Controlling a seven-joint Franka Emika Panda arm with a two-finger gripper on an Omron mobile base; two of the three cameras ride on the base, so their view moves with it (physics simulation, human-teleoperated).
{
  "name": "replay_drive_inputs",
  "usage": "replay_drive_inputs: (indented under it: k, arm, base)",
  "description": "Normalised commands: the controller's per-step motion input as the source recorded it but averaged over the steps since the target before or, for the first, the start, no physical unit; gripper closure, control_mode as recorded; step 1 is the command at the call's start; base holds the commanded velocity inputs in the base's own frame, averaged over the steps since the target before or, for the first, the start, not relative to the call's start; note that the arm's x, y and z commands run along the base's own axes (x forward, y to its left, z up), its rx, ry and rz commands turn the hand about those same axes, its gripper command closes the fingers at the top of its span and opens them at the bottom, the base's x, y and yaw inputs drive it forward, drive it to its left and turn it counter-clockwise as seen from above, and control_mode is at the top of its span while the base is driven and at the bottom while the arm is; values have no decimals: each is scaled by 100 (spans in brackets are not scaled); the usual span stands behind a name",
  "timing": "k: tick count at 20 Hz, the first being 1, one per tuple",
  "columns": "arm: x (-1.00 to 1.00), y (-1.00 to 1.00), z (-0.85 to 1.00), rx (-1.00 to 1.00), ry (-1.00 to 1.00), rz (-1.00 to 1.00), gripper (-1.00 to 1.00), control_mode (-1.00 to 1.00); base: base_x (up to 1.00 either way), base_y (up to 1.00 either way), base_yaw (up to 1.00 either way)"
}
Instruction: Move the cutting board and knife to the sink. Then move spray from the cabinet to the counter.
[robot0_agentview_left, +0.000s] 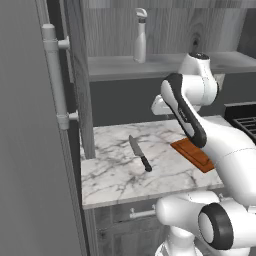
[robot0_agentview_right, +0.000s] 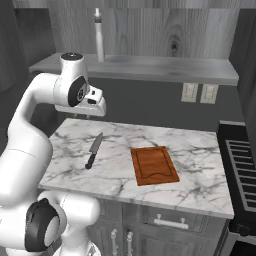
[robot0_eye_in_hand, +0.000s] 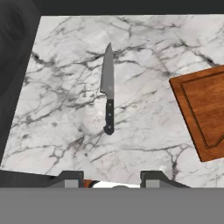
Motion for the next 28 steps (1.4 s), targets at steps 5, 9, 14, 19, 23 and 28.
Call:
replay_drive_inputs:
  k: [5,9,14,19,23,28]
  arm:
    - [0,-7,-7,0,-6,0,-100,-100]
    - [-2,-22,-32,-4,-4,-7,-100,-100]
    - [0,-51,-46,-6,9,-21,-100,-100]
    - [26,-87,-19,-1,21,-14,-100,-100]
    - [46,-100,-11,-1,25,-8,-100,-100]
    - [66,-100,-4,0,23,-1,-100,-100]
  base:
    - [0,0,0]
    - [0,0,0]
    - [0,0,0]
    - [0,0,0]
    - [0,0,0]
    - [0,0,0]
